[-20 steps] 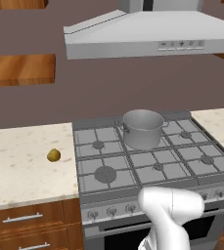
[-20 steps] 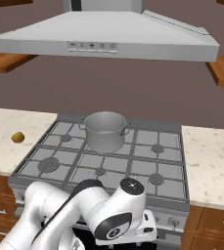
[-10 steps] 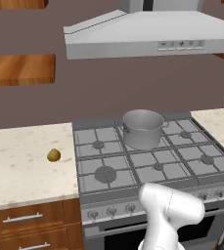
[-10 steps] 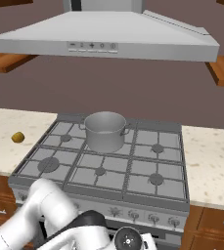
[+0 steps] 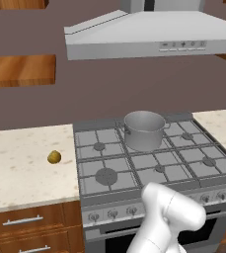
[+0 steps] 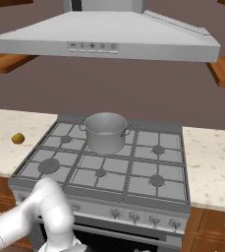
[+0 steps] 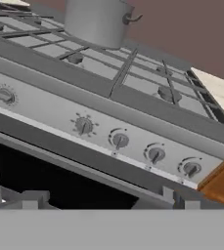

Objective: Turn on the burner for the pot on the stove. Wait thirty seconds for the pot to heat up. Then add the squash to the pot.

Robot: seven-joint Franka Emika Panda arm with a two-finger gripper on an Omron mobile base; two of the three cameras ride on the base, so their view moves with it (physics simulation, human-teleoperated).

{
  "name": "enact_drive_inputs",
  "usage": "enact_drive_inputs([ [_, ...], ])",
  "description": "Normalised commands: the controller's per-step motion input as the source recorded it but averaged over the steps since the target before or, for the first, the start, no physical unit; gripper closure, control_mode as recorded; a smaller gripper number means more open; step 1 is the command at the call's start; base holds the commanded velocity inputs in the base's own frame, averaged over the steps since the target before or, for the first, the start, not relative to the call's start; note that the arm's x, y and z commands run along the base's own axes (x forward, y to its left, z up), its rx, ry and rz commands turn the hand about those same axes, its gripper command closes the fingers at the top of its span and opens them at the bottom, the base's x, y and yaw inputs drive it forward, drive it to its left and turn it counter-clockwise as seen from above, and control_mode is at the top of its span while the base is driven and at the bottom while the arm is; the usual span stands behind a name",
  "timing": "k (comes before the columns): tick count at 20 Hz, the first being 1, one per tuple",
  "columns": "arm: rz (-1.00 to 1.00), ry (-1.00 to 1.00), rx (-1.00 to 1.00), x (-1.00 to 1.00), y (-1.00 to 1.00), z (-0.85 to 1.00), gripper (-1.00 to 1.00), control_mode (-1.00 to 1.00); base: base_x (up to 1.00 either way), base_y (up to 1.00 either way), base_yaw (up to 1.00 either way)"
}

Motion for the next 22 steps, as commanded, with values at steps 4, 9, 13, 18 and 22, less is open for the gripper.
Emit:
enact_drive_inputs([
  [4,-0.04,-0.42,0.13,0.0,0.0,0.37,-1.0,-1.0,0.0,0.0,0.0],
  [9,-0.05,-0.38,0.09,-0.03,0.0,0.44,-1.0,-1.0,0.0,0.0,0.0],
  [13,0.0,-0.01,0.0,-0.01,0.0,0.0,-1.0,-1.0,0.0,0.0,0.0],
  [18,0.0,0.0,0.0,0.17,0.09,0.0,-1.0,-1.0,0.0,0.0,0.0],
  [22,0.0,0.0,0.0,0.22,0.25,0.0,-1.0,-1.0,0.0,0.0,0.0],
])
